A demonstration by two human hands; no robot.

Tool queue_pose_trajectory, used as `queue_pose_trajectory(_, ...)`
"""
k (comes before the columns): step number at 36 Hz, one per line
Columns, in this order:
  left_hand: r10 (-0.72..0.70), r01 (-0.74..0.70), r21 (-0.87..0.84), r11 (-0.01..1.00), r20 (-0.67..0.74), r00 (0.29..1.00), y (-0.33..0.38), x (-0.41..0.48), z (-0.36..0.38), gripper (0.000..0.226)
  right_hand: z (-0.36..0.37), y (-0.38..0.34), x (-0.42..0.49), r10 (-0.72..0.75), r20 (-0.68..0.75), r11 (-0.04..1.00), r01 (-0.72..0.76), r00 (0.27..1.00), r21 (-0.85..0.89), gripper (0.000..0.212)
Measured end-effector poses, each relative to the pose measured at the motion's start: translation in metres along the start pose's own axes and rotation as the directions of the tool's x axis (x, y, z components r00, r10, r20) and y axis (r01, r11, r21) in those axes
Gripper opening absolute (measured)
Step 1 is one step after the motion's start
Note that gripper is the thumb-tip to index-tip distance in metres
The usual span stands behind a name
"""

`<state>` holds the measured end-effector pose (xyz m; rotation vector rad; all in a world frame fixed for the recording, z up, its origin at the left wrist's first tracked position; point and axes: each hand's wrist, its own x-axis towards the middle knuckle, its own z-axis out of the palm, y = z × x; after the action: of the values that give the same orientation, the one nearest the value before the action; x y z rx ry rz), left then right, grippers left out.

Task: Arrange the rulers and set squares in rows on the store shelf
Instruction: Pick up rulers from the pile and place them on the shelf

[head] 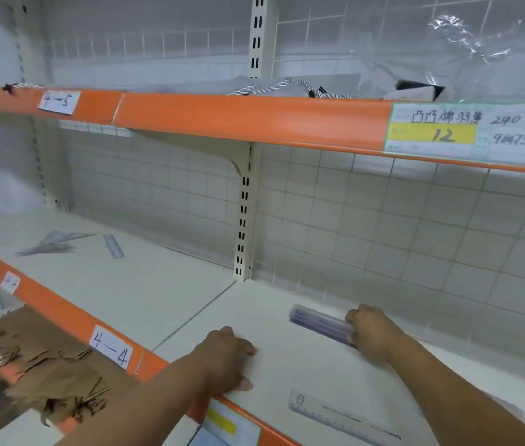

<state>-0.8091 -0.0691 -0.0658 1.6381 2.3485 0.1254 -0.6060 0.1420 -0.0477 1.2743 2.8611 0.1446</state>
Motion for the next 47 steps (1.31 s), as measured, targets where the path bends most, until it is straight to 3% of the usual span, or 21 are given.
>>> queue_pose_trajectory(7, 0.015, -0.016, 0.015, 1.000, 0.026, 1.000, 0.003, -0.002, -0.005, 0.066, 0.006, 0.000, 0.005, -0.004, 0.074, 1.000, 0.005, 0.997, -0.003, 0.025)
queue_pose_trajectory(11, 0.015, -0.015, 0.007, 1.000, 0.036, 0.999, 0.004, -0.003, -0.006, 0.065, 0.010, 0.002, 0.007, -0.006, 0.075, 1.000, 0.004, 0.997, 0.022, 0.003)
queue_pose_trajectory(26, 0.005, -0.006, 0.025, 1.000, 0.051, 0.999, 0.005, -0.004, -0.008, 0.065, 0.006, -0.006, -0.004, 0.016, 0.110, 0.998, -0.022, 0.994, 0.052, 0.017)
queue_pose_trajectory(29, 0.006, -0.007, 0.024, 1.000, 0.057, 0.998, 0.005, -0.004, -0.009, 0.065, -0.001, -0.009, -0.011, 0.024, 0.038, 0.997, -0.026, 0.999, 0.068, 0.042)
queue_pose_trajectory(36, -0.004, 0.001, 0.039, 0.999, 0.070, 0.998, 0.006, -0.003, -0.010, 0.068, -0.020, -0.014, -0.045, 0.010, -0.139, 0.987, 0.012, 0.990, 0.159, 0.031)
queue_pose_trajectory(41, 0.001, -0.007, 0.071, 0.997, 0.085, 0.996, 0.009, -0.003, -0.012, 0.068, -0.021, -0.010, -0.078, -0.011, -0.088, 0.990, 0.023, 0.996, 0.142, 0.018)
queue_pose_trajectory(47, 0.011, -0.021, 0.115, 0.993, 0.085, 0.996, 0.011, -0.003, -0.012, 0.068, -0.018, -0.004, -0.121, 0.010, 0.067, 0.982, -0.023, 0.998, 0.189, 0.023)
